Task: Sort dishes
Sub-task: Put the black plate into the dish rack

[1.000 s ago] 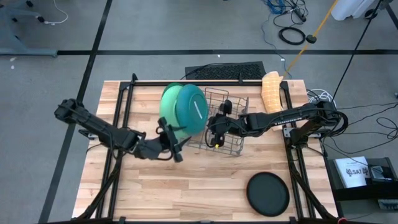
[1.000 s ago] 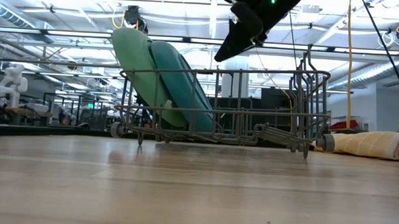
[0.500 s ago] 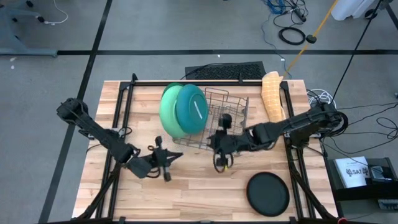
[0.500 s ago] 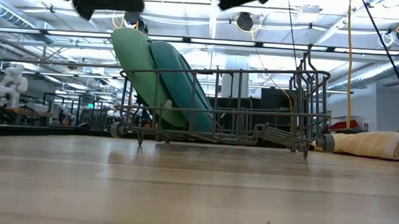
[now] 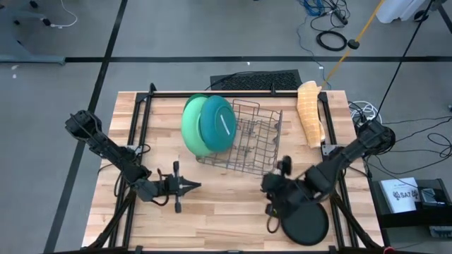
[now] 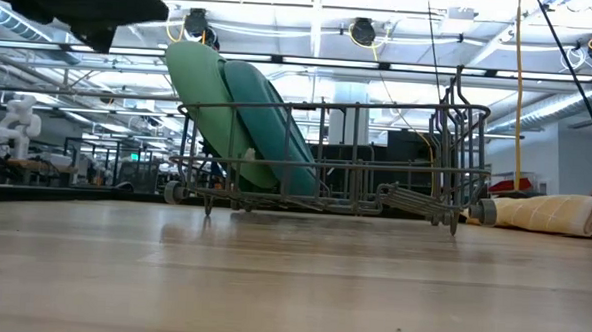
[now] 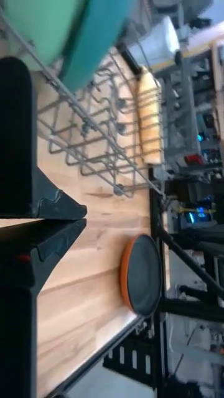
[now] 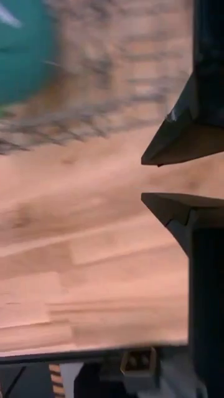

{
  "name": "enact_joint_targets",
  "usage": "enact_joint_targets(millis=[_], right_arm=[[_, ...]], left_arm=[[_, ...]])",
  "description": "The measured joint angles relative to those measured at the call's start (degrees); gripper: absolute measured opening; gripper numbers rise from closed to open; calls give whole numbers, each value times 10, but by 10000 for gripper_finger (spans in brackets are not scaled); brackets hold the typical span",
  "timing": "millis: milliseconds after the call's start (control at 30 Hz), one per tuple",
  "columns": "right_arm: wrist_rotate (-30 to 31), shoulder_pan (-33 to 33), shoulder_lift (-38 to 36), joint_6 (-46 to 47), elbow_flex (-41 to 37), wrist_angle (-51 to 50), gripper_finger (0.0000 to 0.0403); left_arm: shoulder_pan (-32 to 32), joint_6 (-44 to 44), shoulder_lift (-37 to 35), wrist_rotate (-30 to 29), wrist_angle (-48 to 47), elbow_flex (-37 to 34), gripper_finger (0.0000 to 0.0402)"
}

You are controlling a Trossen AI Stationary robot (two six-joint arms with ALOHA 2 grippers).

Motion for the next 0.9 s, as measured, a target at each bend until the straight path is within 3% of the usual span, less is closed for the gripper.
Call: enact_joint_targets(millis=[200,333,500,700,900], right_arm=[[-96,57,19,244,0,-117,49],[-201,77,53,332,0,-145,52],[-274,92,104,350,0,-82,75],[-353,101,151,349,0,-17,129],[-381,120,171,350,0,40,163]], left_arm=[[3,53,0,17,18,0,2],[12,78,0,17,19,0,2],[32,118,0,26,45,0,2],[71,158,0,96,100,0,2],[110,168,0,154,128,0,2]])
